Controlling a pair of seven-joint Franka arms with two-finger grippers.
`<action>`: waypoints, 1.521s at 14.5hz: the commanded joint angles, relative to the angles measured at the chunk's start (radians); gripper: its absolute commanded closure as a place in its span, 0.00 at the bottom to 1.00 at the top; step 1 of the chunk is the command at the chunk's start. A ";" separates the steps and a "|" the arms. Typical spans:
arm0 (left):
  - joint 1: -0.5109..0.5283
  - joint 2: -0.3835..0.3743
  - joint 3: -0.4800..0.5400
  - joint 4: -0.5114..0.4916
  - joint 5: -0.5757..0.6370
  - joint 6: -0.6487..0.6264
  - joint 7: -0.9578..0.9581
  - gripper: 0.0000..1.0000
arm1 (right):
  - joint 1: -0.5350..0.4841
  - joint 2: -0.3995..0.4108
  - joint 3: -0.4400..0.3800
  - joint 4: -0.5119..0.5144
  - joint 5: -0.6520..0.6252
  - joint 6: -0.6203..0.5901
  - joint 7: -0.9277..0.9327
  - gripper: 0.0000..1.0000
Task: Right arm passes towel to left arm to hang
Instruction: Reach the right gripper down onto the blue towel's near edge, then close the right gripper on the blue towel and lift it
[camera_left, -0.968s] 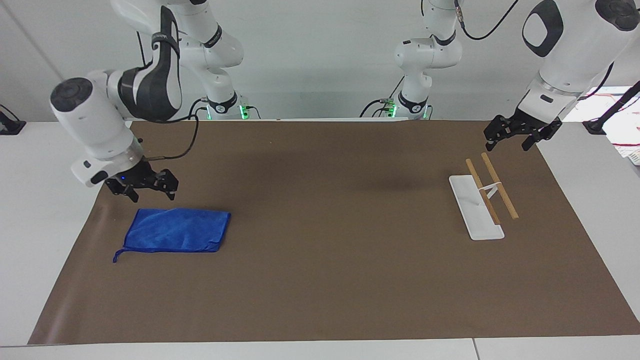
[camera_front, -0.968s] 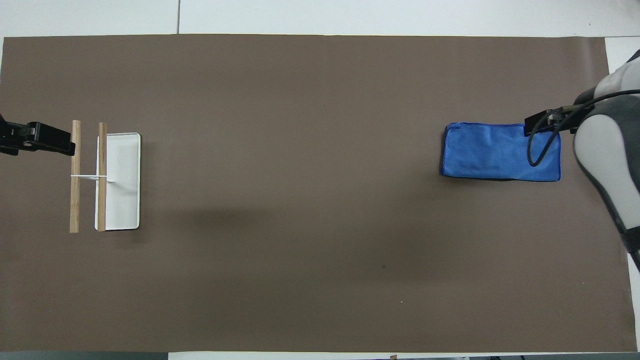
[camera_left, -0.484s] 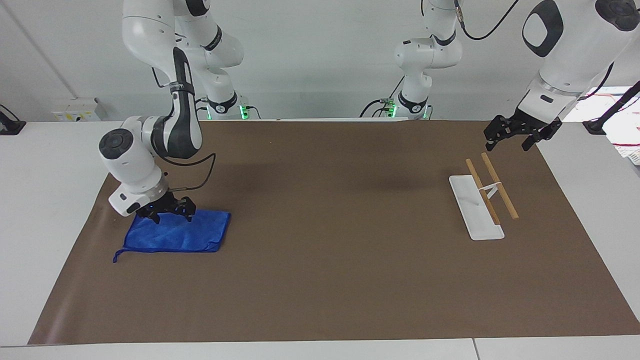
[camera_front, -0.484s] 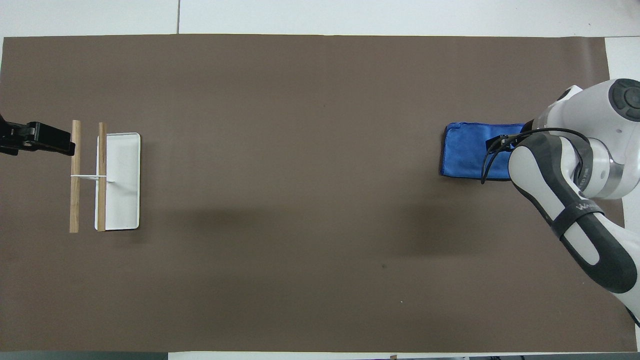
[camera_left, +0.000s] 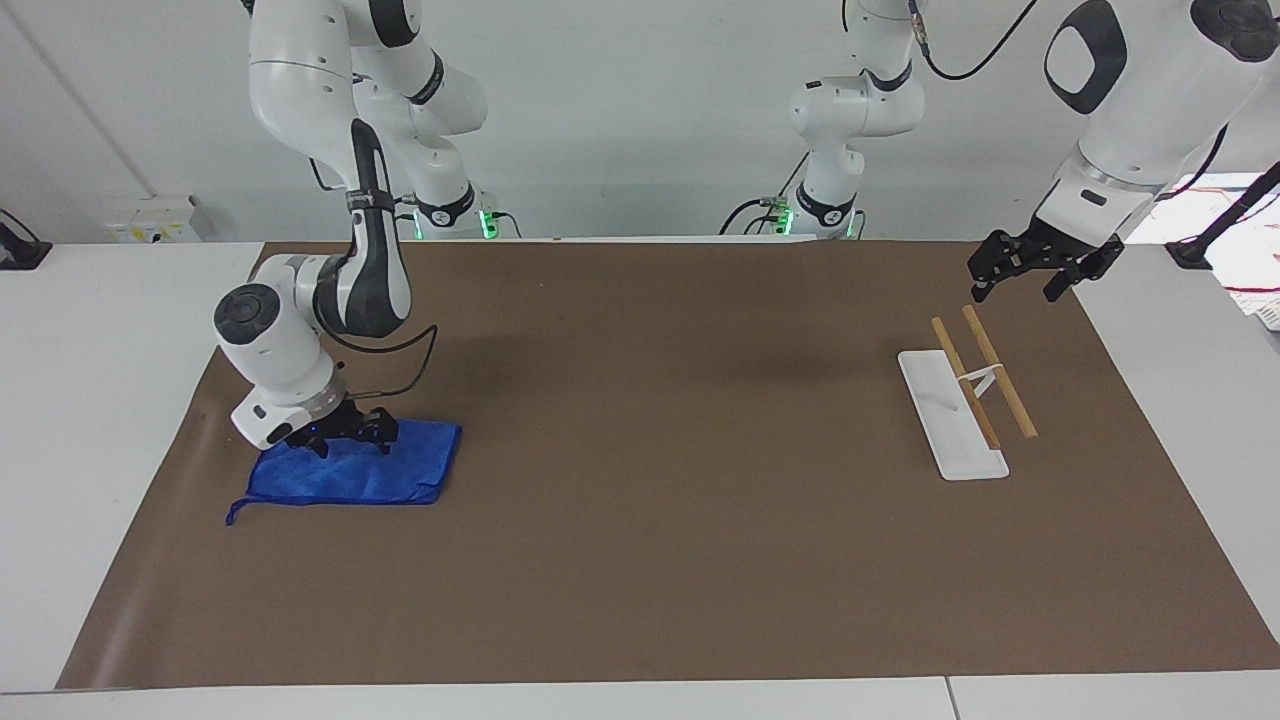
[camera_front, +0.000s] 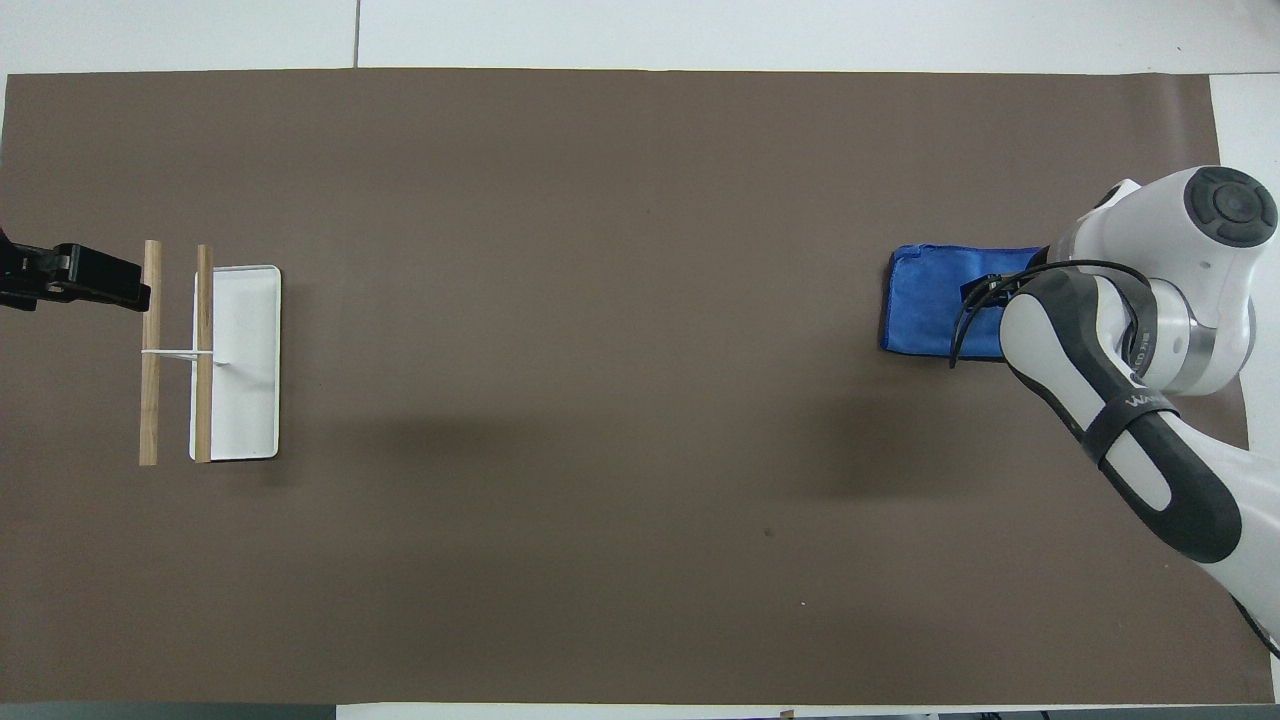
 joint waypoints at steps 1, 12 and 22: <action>-0.001 -0.013 0.002 -0.013 0.009 0.006 -0.007 0.00 | -0.008 0.002 0.002 -0.040 0.014 0.059 -0.017 0.01; -0.001 -0.013 0.002 -0.013 0.009 0.006 -0.007 0.00 | -0.009 0.003 0.003 -0.048 0.014 0.064 -0.017 1.00; -0.001 -0.013 0.002 -0.013 0.009 0.006 -0.007 0.00 | 0.080 -0.004 0.012 0.412 0.025 -0.564 0.156 1.00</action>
